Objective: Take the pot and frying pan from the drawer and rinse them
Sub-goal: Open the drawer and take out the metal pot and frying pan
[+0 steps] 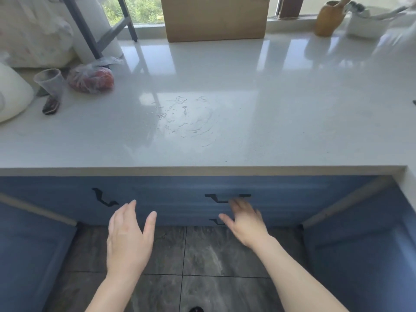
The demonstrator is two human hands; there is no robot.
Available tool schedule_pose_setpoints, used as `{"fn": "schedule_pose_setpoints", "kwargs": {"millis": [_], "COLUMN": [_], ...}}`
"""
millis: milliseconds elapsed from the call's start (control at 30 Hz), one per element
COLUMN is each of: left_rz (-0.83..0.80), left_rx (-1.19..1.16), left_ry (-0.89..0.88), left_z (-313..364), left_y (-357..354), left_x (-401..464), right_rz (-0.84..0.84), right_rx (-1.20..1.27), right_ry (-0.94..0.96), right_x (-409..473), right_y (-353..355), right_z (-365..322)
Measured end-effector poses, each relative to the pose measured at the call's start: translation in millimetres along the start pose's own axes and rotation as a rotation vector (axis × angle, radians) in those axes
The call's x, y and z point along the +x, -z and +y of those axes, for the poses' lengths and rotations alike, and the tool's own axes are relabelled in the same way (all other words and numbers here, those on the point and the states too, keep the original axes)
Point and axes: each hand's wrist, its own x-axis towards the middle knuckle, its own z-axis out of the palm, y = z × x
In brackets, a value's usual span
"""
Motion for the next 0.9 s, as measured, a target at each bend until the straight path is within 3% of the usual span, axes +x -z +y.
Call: {"fn": "schedule_pose_setpoints", "kwargs": {"millis": [133,333,700,767,833,900], "left_rz": [0.035,0.052,0.045,0.004,-0.028,-0.033], "left_rx": [-0.007,-0.033,-0.05,-0.067,-0.094,-0.082], "left_ry": [0.03,0.073,0.094,0.112,0.157,0.229], "left_z": [-10,-19,-27,-30,-33,-36], "left_y": [-1,5,20,19,16,13], "left_x": [-1,-8,-22,-30,-40,-50], "right_rz": [-0.125,-0.117,-0.142,0.002,0.388,0.791], "right_rx": [-0.041,0.026,0.004,0.134,0.355,0.441], "right_ry": [-0.055,-0.146,-0.115,-0.053,-0.037,-0.176], "right_x": [33,36,-57,-98,-142,-174], "right_y": [-26,-30,-51,-49,-33,-8], "right_z": [-5,-14,-23,-24,-17,7]}}
